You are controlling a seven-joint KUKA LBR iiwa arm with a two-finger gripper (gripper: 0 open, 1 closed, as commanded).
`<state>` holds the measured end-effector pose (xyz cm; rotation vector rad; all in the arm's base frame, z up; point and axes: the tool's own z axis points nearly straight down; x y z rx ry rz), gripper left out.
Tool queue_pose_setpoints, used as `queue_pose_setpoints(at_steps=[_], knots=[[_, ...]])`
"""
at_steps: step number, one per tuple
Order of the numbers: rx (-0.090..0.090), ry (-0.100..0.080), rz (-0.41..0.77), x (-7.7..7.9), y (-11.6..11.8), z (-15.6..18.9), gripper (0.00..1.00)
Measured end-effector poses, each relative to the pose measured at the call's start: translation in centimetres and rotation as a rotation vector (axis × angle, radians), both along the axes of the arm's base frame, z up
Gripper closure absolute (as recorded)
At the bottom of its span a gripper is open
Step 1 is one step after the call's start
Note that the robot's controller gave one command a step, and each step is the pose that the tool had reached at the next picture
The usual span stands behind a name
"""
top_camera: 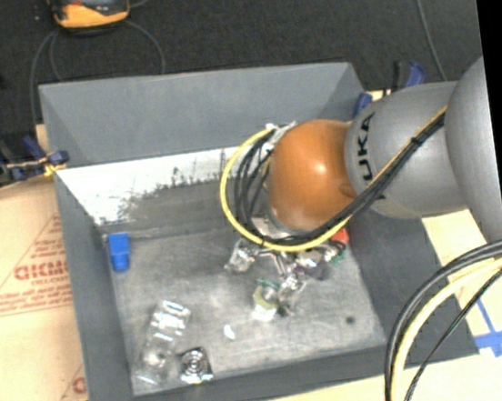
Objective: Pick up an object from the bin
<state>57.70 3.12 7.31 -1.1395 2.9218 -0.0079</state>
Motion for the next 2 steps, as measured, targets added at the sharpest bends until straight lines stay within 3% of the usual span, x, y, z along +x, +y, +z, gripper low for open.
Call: queue_pose_setpoints(at_steps=[1, 2], knots=[[0.005, -0.013, -0.001, 0.4, 0.2, 0.4, 1.0], [0.003, -0.005, 0.003, 0.4, 1.6, 16.3, 1.0]])
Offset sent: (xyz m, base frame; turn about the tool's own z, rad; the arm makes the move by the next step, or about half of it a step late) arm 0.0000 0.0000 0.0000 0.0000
